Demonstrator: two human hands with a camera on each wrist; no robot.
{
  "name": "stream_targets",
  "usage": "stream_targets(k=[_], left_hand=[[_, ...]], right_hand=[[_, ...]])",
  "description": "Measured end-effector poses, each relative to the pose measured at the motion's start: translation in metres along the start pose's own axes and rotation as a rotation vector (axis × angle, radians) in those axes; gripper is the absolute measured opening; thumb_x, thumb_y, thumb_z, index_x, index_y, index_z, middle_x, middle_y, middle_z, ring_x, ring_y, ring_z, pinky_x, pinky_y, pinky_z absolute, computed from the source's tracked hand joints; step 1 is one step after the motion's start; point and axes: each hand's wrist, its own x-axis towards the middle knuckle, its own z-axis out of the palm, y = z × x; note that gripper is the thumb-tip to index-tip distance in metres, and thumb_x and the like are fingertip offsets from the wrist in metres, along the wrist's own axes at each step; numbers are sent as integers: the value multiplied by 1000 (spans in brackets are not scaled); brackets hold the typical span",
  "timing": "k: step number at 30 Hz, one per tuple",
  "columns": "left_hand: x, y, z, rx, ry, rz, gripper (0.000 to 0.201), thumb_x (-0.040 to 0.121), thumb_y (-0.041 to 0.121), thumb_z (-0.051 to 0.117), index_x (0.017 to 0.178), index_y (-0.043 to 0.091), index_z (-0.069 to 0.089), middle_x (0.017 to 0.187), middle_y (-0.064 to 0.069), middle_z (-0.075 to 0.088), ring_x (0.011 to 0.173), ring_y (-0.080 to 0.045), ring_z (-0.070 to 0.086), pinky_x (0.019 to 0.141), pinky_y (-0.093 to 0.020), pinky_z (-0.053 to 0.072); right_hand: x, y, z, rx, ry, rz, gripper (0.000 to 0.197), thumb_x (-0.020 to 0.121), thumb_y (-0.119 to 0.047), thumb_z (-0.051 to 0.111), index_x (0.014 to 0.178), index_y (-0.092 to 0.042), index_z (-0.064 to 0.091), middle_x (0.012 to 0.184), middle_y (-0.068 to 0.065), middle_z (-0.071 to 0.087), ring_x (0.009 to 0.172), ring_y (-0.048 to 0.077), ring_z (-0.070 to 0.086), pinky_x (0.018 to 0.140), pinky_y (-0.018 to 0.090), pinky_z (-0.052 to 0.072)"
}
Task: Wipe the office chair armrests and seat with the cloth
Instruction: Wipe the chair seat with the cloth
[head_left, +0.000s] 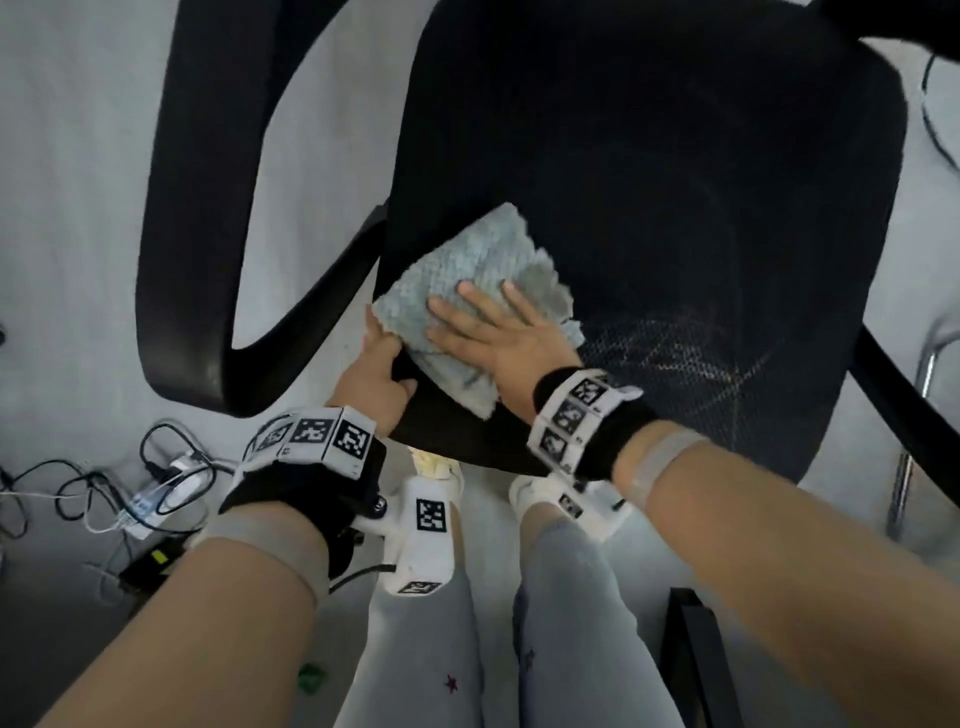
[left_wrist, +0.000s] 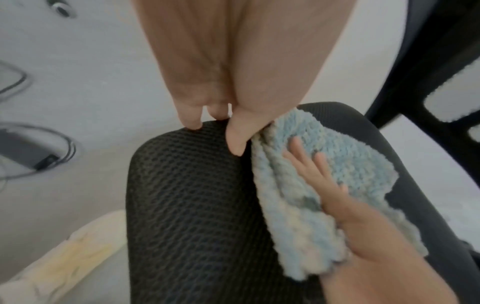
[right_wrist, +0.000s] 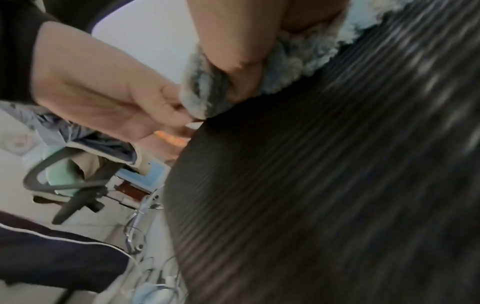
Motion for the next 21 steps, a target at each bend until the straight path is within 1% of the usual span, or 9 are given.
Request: stream_targets(k=[2,4,8,10,12,15,17,19,21], left_hand=[[2,3,-2,3,-50,-47,76,89,1,44,145,18,-4,157,-2,-14,146,-16,-2,114,-21,5],[4,5,-3,26,-76,-70,79,90,2,43,144,17,-12,156,-1,-19,146,-18,-3,118,-28,6],[6,7,-1,46,-89,-83,83,89,4,46,143,15,-16,155,-2,-22,146,-20,-4,119,-34,9],[8,10,1,78,-77,-94,84,88,5,48,143,12,-15,156,-4,-21,146,-22,-5,119,-32,7],[9,12,4,138,-59,-110,86,87,6,51,143,8,-13,156,-8,-18,146,-25,-6,116,-30,6],[8,16,7,127,-74,-145,91,85,3,53,142,7,-18,154,-11,-23,144,-29,-12,116,-33,3],[7,17,8,126,-86,-154,93,85,2,53,141,8,-20,154,-11,-25,144,-30,-14,116,-33,2],[6,18,7,162,-70,-145,91,85,3,53,142,7,-18,154,-11,-23,144,-30,-12,115,-32,2],[6,17,7,195,-47,-137,91,85,4,54,143,7,-16,155,-10,-21,145,-29,-9,115,-30,4]], right_hand=[[11,27,-13,-117,20,60,65,83,-13,19,142,-33,0,156,-8,-9,143,23,-13,113,43,-15],[27,58,-32,-133,101,238,65,83,-15,20,142,-32,-1,157,-6,-8,143,26,-12,115,46,-11],[52,91,-65,119,251,611,84,78,1,46,143,-31,2,157,-4,-8,143,29,-12,114,53,-9],[56,76,-64,95,229,566,83,80,-4,49,143,-32,1,157,-4,-9,142,30,-13,114,56,-8],[50,49,-46,-18,177,390,75,86,-19,46,143,-30,-1,157,-3,-8,142,32,-13,112,57,-8],[23,25,-17,-77,56,68,67,81,-13,23,143,-31,5,157,-6,-4,143,30,-11,111,53,-13],[11,39,-7,-105,-1,-91,64,82,-14,19,142,-33,11,157,-8,2,143,25,-11,110,47,-19],[5,63,-13,-97,67,-50,56,88,-15,29,140,-34,20,156,-5,15,142,20,-14,110,41,-24],[-2,98,-29,-8,141,267,62,88,-13,41,141,-34,16,157,-2,7,142,21,-18,111,45,-20]])
